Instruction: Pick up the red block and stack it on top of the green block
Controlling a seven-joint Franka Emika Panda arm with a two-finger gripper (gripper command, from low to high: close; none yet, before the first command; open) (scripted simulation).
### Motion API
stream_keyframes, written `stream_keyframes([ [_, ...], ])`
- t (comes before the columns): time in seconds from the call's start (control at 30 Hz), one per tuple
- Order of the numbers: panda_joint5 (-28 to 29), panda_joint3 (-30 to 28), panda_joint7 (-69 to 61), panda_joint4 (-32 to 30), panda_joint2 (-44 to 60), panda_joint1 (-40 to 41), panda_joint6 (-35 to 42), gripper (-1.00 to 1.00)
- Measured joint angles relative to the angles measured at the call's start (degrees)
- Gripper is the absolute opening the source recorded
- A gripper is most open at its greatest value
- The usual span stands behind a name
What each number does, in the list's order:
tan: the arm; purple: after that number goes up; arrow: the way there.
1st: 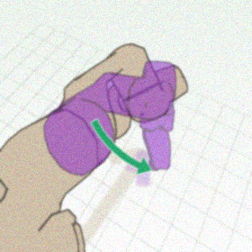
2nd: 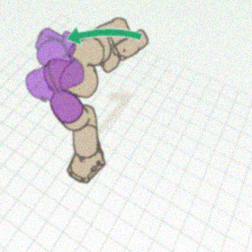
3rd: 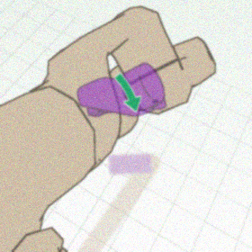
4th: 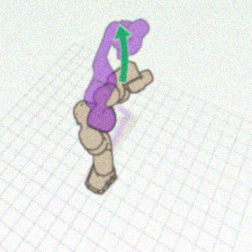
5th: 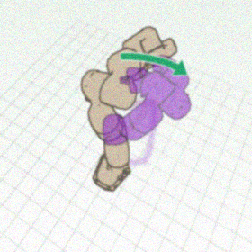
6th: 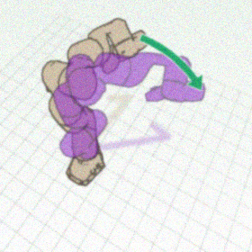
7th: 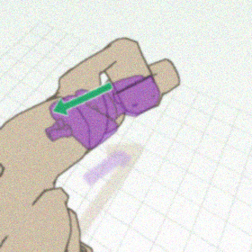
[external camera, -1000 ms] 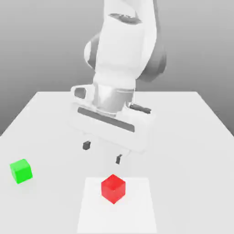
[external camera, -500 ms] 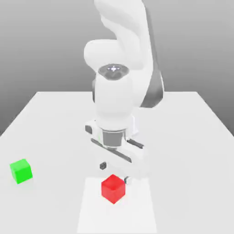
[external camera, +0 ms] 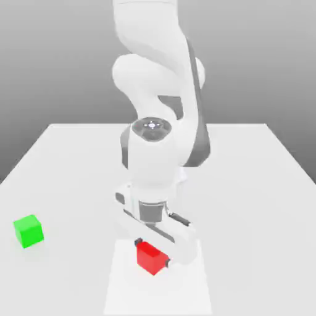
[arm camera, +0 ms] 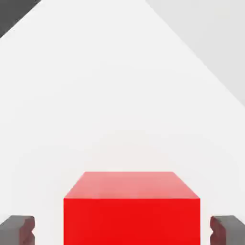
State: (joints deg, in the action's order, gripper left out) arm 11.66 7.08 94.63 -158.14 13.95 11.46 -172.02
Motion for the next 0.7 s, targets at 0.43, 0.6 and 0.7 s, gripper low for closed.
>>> stream_keyframes([
  [0.43,-6.89,5.24,-4.73,-0.09,-6.65,3.45,5.36,-1.0],
  [0.6,-9.99,6.56,-7.0,-0.6,-10.37,3.97,8.48,-1.0],
  [0.7,-11.11,6.78,-7.91,-1.12,-12.17,3.93,9.97,-1.0],
])
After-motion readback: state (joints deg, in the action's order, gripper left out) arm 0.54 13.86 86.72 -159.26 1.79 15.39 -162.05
